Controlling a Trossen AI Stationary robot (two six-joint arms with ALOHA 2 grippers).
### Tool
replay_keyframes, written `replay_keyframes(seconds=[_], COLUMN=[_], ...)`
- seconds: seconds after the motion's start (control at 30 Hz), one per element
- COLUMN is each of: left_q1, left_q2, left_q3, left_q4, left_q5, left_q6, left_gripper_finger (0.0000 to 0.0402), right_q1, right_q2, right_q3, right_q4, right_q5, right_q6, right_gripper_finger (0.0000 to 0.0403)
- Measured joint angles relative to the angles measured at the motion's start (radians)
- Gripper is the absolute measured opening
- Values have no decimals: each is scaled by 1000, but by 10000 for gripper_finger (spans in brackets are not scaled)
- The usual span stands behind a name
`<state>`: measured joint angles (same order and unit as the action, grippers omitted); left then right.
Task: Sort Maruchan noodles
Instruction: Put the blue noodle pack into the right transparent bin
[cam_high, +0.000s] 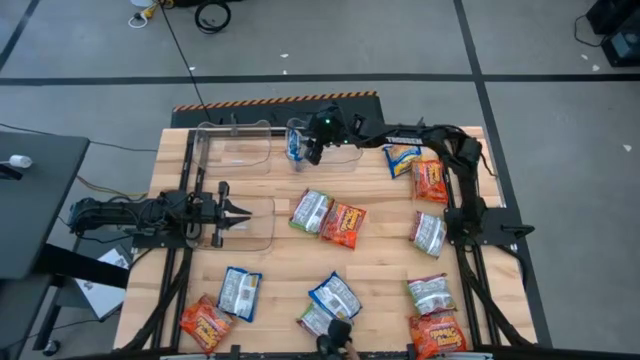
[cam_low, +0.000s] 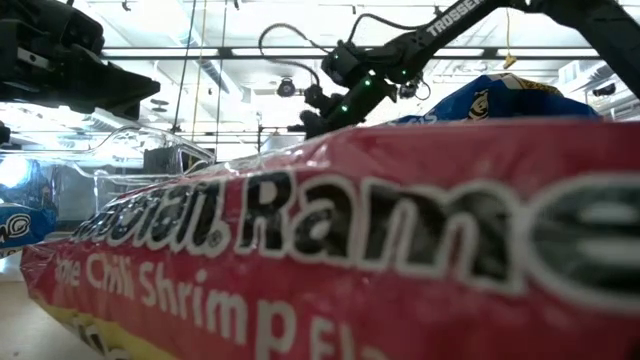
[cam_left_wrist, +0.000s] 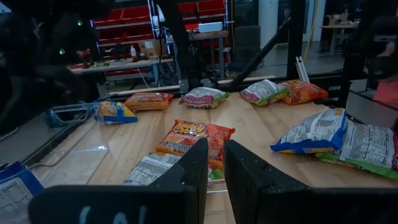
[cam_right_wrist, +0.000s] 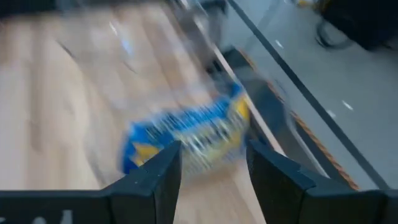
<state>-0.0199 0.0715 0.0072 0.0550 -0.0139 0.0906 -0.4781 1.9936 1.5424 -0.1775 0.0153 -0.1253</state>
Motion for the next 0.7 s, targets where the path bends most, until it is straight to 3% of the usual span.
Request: replay_keyframes(seconds=[0.23, 0.33, 0.53, 0.7], left_q1=[0, 0, 0, 0], left_q2=[0, 0, 0, 0], left_q3=[0, 0, 0, 0], left_q4=[0, 0, 0, 0], left_q5=[0, 0, 0, 0], left_q6=[0, 0, 0, 0], left_gripper_finger=[57, 57, 57, 57], right_q1=[-2, -4, -87, -156], right_q2=[-102, -175, -326, -485], right_q3=[-1, -1, -25, -184], right_q4=[-198, -350, -731, -864], right_q5=[58, 133, 248, 284], right_q6=[-16, 1, 250, 412], right_gripper_finger=[186, 186, 185, 187])
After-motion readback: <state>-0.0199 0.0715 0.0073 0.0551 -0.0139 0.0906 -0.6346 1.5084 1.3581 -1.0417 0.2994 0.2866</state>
